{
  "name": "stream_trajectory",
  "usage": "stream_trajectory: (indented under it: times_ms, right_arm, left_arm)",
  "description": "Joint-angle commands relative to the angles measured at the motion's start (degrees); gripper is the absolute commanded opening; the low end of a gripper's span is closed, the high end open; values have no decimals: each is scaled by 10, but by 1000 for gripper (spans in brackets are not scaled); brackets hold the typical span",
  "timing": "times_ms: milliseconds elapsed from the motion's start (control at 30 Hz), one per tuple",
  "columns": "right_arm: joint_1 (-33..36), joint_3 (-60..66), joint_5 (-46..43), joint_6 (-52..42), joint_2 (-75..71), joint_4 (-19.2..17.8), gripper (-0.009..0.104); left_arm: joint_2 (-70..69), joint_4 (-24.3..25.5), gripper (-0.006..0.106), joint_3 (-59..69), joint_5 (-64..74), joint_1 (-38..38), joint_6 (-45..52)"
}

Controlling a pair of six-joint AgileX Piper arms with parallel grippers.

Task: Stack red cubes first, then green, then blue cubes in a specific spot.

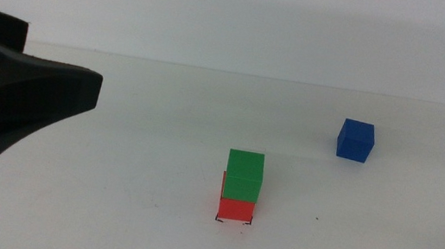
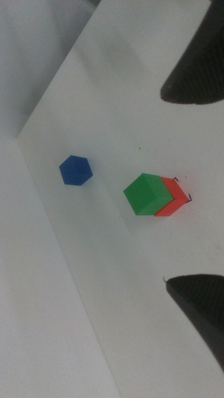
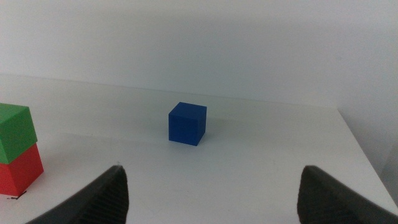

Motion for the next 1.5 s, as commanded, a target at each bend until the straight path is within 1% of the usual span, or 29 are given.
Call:
stream_trajectory:
  times_ms: [0,33,67,100,133,167,200,300,333,400,433,500,533,633,733,800,833,867,933,967,1000,1133,1233,1300,1333,1467]
  right_arm:
    - [-4,2,-3,-4,-3,-3,93]
    - [-5,2,-34,-4,-3,-20,93]
    - [-5,2,-60,-4,-3,-29,93]
    - [-5,2,-76,14,-3,-14,93]
    - [-5,2,-65,54,-3,12,93]
    - [-5,-9,-45,93,-2,25,93]
    - [-5,-32,-16,120,19,26,93]
    - [-5,-135,60,153,125,31,93]
    - [-5,-177,91,162,173,51,93]
    - [-5,-255,185,155,268,97,93]
    - [-5,-295,239,140,311,108,93]
    - [-5,-356,321,129,378,108,93]
    - [-5,-380,337,131,411,109,93]
    - [-5,-427,353,129,488,129,93]
    - [-5,-437,299,124,557,138,93]
    - [-5,-446,262,84,600,138,93]
    - [-5,-461,256,78,629,134,93]
    - [-5,-506,264,81,688,128,93]
    - [-4,-575,295,81,760,126,93]
    - [0,-613,313,85,797,116,93]
    - [7,-651,331,98,833,102,93]
    - [35,-789,407,160,958,24,93]
    - [55,-881,453,182,1040,-18,93]
    - [63,-938,474,182,1088,-22,93]
    - [63,-963,482,182,1113,-19,93]
    - [63,-1027,500,202,1188,-24,93]
  left_arm:
    - [-2,-4,94,1,-4,0,-5]
    - [-2,-3,94,1,-4,0,-5]
    - [-2,-3,94,1,-4,0,-5]
    - [-2,-3,94,1,-5,0,-5]
    - [-2,-3,94,1,-5,0,-2]
    - [-2,-3,94,1,-5,0,-2]
    - [-2,-2,94,1,-6,0,-2]
    - [-2,-2,94,1,-10,0,-2]
    - [-2,-2,94,1,-11,0,-2]
    - [-2,-2,94,1,-12,0,-2]
    - [-2,-2,94,1,-12,0,-2]
    - [-2,-2,94,1,-12,0,-2]
    - [-2,-2,94,1,-12,0,-2]
    - [-2,-2,94,1,-12,0,-2]
    - [-2,-2,94,1,-12,0,-2]
    - [-2,-2,94,1,-12,0,-2]
    - [-2,-2,94,1,-12,0,-2]
    - [-2,-2,94,1,-12,0,-2]
    - [-2,1,94,1,-12,0,-2]
    - [-2,1,94,1,-12,0,-2]
    - [-2,1,94,1,-12,0,-2]
    - [-2,1,94,1,-12,0,-2]
    - [-2,1,94,1,-12,0,-2]
    - [-2,1,94,1,-12,0,-2]
    - [-2,1,94,1,-12,0,-2]
    - [-2,2,94,1,-12,0,-2]
